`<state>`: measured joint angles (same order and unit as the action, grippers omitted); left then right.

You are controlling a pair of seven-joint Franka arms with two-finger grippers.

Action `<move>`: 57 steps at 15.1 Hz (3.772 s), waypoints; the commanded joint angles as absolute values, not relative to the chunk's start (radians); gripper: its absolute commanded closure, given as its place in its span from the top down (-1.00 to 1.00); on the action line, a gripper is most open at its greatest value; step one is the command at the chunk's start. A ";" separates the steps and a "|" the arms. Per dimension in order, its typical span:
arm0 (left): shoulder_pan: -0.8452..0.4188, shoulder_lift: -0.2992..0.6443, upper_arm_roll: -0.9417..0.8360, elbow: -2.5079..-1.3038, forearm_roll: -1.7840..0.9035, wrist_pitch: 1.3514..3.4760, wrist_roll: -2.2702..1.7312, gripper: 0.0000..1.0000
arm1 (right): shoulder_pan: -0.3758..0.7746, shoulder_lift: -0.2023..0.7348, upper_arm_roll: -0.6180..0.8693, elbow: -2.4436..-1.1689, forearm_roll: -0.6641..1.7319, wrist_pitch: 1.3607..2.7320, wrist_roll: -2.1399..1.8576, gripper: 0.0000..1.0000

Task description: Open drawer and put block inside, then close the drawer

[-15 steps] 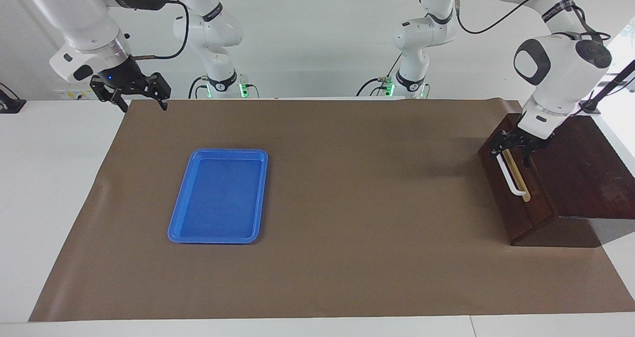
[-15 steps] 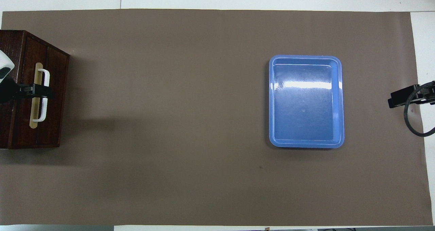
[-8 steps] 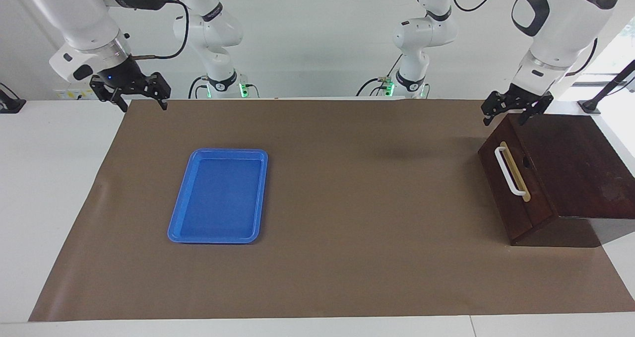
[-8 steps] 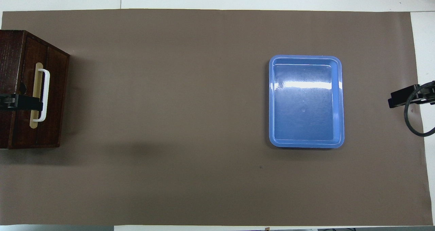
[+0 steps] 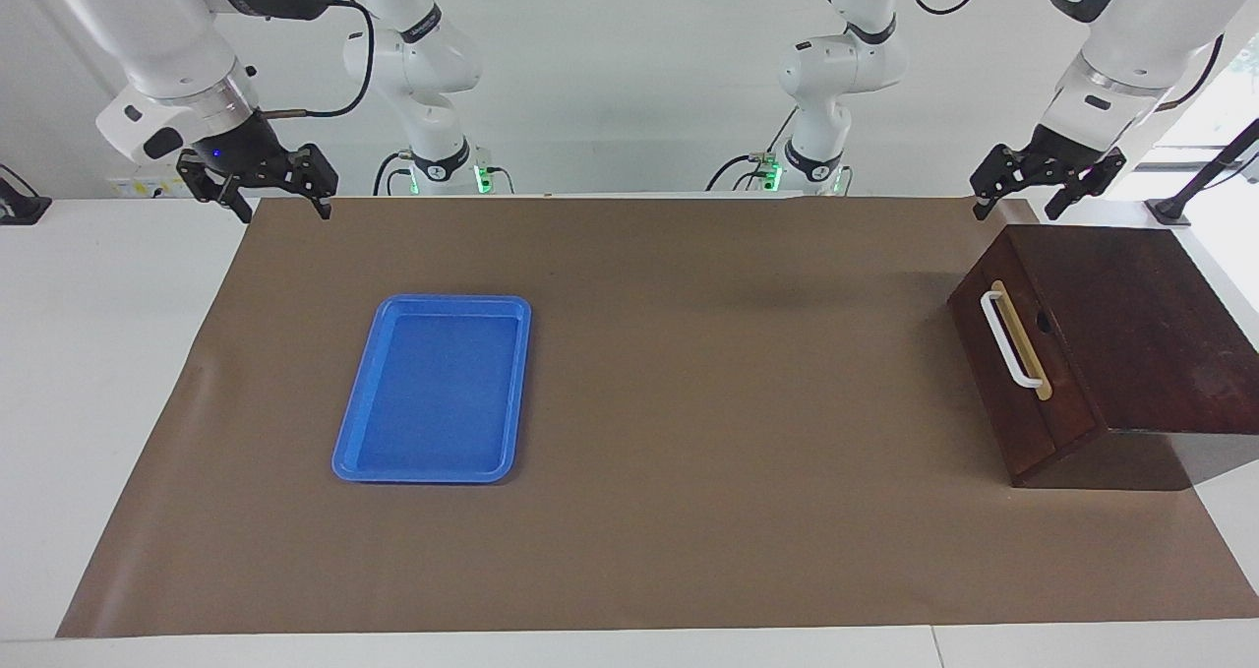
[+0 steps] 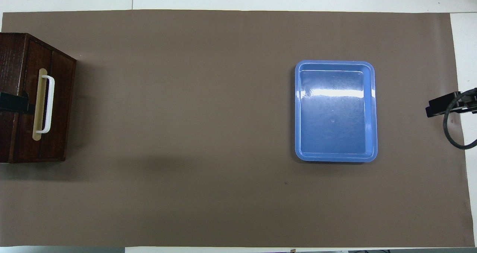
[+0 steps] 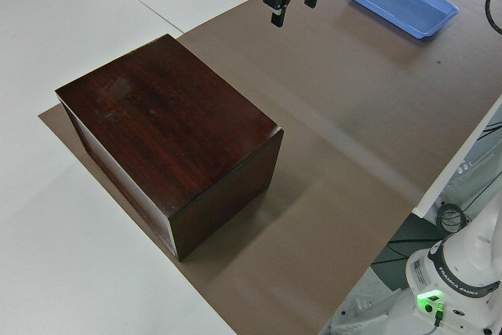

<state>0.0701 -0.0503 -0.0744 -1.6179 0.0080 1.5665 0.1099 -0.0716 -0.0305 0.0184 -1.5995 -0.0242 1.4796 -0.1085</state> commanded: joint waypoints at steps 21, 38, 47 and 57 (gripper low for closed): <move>-0.052 -0.041 -0.037 -1.637 0.021 1.490 0.112 1.00 | -0.083 -0.029 0.026 -1.595 -0.025 1.493 -0.132 1.00; -0.052 -0.040 -0.038 -1.632 0.021 1.502 0.103 1.00 | -0.083 -0.029 0.026 -1.597 -0.025 1.493 -0.130 1.00; -0.054 -0.040 -0.040 -1.628 0.021 1.502 0.103 1.00 | -0.087 -0.031 0.026 -1.597 -0.025 1.493 -0.130 1.00; -0.057 -0.043 -0.040 -1.634 0.021 1.496 0.103 1.00 | -0.094 -0.029 0.026 -1.595 -0.025 1.502 -0.129 1.00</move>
<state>-0.0400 -0.0235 -0.0526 -1.6172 0.0099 1.4984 0.1091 -0.0728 -0.0305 0.0157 -1.5992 -0.0242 1.4813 -0.1085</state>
